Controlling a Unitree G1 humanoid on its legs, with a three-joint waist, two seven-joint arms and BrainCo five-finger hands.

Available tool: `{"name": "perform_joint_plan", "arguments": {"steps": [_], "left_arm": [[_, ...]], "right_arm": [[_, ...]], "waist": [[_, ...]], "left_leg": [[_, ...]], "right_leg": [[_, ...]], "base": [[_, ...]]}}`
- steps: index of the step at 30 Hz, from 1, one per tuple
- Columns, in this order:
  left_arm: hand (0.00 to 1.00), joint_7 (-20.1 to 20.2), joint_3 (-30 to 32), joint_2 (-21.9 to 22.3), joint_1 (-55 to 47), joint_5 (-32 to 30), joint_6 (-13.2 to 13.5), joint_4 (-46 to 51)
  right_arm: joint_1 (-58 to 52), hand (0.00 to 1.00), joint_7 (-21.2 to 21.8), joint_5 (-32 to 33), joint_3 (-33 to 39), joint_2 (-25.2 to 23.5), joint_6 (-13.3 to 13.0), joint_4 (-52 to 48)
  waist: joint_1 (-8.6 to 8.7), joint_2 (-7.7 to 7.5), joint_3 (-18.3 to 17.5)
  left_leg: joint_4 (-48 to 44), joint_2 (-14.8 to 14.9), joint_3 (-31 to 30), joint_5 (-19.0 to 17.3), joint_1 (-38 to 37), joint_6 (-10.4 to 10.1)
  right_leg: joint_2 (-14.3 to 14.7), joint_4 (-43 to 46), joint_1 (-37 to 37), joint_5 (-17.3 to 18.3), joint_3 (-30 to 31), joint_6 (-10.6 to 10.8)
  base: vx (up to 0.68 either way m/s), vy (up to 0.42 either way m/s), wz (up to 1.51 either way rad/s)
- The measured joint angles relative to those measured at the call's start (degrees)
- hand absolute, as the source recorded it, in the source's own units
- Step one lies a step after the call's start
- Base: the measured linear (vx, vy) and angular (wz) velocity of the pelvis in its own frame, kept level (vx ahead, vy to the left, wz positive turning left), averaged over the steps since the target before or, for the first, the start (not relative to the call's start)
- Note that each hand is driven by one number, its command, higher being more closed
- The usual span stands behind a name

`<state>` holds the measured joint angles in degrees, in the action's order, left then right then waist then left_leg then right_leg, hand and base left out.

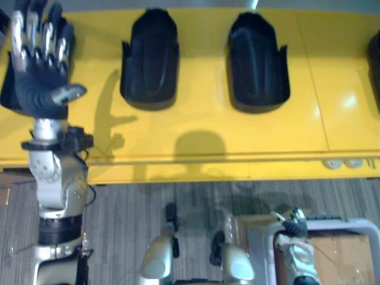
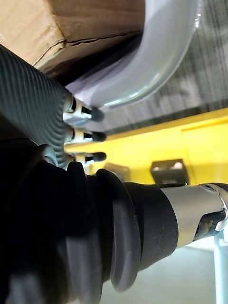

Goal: Walk over and take plastic housings, then place them on the shelf

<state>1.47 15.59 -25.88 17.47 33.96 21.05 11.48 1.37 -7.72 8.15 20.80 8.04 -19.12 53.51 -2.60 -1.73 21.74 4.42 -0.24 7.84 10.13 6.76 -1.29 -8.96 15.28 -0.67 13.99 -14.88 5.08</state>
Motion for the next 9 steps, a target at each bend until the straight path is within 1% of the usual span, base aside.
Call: {"name": "perform_joint_plan", "arguments": {"steps": [1, 2, 3, 5, 6, 7, 8, 9], "left_arm": [[0.00, -1.6, 2.0, 2.1, -3.2, -1.2, 0.3, 1.1], [0.00, -2.7, 3.5, 4.2, -6.7, -1.2, 1.4, 2.0], [0.00, -3.1, 4.3, 5.2, -8.3, -1.2, 2.1, 2.4], [0.00, -5.7, 7.0, 9.2, -14.3, -2.4, 4.1, 3.7], [0.00, -6.4, 7.6, 10.4, -15.9, -3.3, 4.6, 3.6], [0.00, -7.7, 8.7, 12.6, -18.7, -4.7, 5.2, 3.5], [0.00, -9.0, 9.1, 13.9, -20.6, -5.7, 5.3, 3.3], [0.00, -11.4, 9.3, 14.6, -22.6, -7.7, 5.6, 2.4]], "right_arm": [[-1.5, 0.00, -0.3, 0.0, 0.1, -0.8, 0.2, 0.3], [-2.6, 0.00, -1.0, 0.1, 0.3, -1.3, 0.4, 1.4], [-3.0, 0.00, -1.1, 0.1, 0.5, -1.5, 0.7, 1.9], [-3.7, 0.00, -1.1, 0.3, 0.5, -2.0, 1.7, 4.0], [-4.0, 0.00, -1.1, 0.3, 0.5, -2.1, 2.0, 4.3], [-4.6, 0.00, -1.1, 0.4, 0.5, -2.3, 2.1, 4.7], [-5.1, 0.00, -1.5, -0.1, 0.5, -2.4, 2.1, 5.0], [-5.5, 0.00, -3.1, -0.9, 0.5, -2.4, 2.1, 5.2]], "waist": [[0.05, 0.28, -1.7], [-0.39, 0.72, -3.6], [-0.63, 0.95, -4.5], [-1.99, 1.92, -6.7], [-2.32, 2.39, -7.5], [-2.91, 3.32, -8.7], [-3.12, 3.89, -9.8], [-3.23, 4.73, -10.5]], "left_leg": [[0.0, -0.4, -1.1, 0.0, -0.6, 0.0], [0.1, -0.5, -1.4, -0.1, -1.1, 0.0], [0.1, -0.5, -1.6, -0.2, -1.3, 0.0], [0.1, -0.5, -2.2, -0.6, -3.0, -0.3], [0.1, -0.4, -2.4, -1.0, -3.2, -0.5], [0.2, -0.2, -2.6, -1.5, -3.8, -0.4], [0.2, -0.3, -2.8, -1.7, -4.0, -0.5], [0.3, -0.3, -3.6, -1.8, -4.5, -0.5]], "right_leg": [[-0.1, -1.7, -1.8, -0.4, -1.1, 0.2], [0.0, -3.3, -3.4, -1.0, -1.7, 0.3], [0.0, -3.9, -4.0, -1.3, -2.1, 0.2], [0.2, -5.9, -6.7, -1.8, -2.4, 0.1], [0.4, -6.2, -7.2, -1.8, -2.5, 0.1], [0.6, -6.5, -8.0, -1.8, -2.7, 0.1], [0.7, -6.9, -8.6, -1.9, -3.0, 0.1], [0.9, -7.0, -9.5, -1.9, -4.0, 0.1]], "base": [[0.12, -0.047, 0.27], [0.11, -0.039, 0.28], [0.11, -0.019, 0.18], [0.05, -0.026, 0.08], [-0.02, -0.050, 0.03], [-0.03, -0.049, 0.07], [-0.06, -0.045, 0.17], [-0.04, -0.027, 0.16]]}}
